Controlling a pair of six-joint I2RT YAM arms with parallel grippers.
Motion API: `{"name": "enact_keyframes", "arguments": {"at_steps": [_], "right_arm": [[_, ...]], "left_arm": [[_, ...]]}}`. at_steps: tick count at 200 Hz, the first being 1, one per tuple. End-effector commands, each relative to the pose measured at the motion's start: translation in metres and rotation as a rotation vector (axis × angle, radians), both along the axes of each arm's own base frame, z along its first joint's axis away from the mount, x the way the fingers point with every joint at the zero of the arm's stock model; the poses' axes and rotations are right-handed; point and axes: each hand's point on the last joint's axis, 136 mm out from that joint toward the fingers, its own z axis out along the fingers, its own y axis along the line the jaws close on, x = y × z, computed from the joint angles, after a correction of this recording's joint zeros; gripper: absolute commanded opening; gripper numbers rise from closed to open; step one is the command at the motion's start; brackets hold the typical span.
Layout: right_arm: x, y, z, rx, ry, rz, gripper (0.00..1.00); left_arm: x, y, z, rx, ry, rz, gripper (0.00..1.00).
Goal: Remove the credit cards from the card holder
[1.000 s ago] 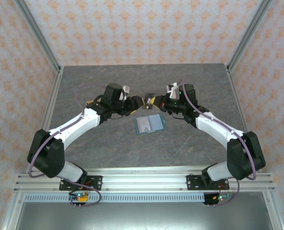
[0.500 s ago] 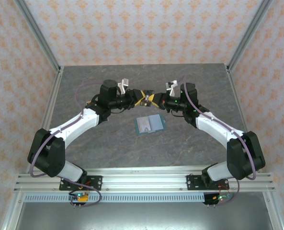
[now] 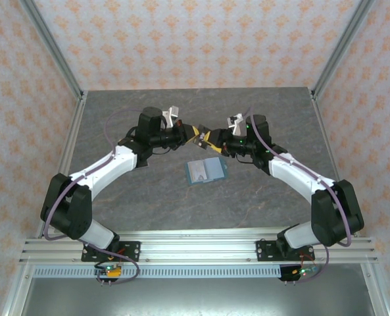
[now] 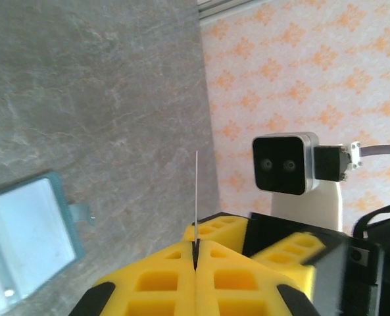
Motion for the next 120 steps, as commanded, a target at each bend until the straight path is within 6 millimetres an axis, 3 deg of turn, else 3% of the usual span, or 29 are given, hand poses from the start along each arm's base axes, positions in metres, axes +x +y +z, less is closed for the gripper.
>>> {"name": "enact_keyframes", "arguments": {"at_steps": [1,29,54,97,107,120], "right_arm": [[0.002,-0.006,-0.005,-0.101,-0.036,-0.010,0.58],[0.005,-0.017,-0.023,-0.202,-0.024,-0.049,0.75],[0.006,-0.025,-0.032,-0.267,-0.035,-0.068,0.84],[0.010,-0.033,-0.038,-0.357,-0.080,-0.057,0.94],[0.010,-0.032,-0.038,-0.365,-0.089,-0.048,1.00],[0.013,-0.032,-0.036,-0.374,-0.102,-0.041,0.99]], "left_arm": [[0.006,0.035,-0.018,0.195,-0.037,0.030,0.00],[0.007,0.084,-0.031,0.470,-0.099,0.063,0.00],[0.004,0.120,-0.026,0.710,-0.177,0.054,0.00],[0.008,0.154,0.006,0.761,-0.257,-0.029,0.00],[0.010,0.163,0.008,0.815,-0.279,-0.048,0.00],[0.013,0.177,0.004,0.897,-0.288,-0.068,0.00]]}}
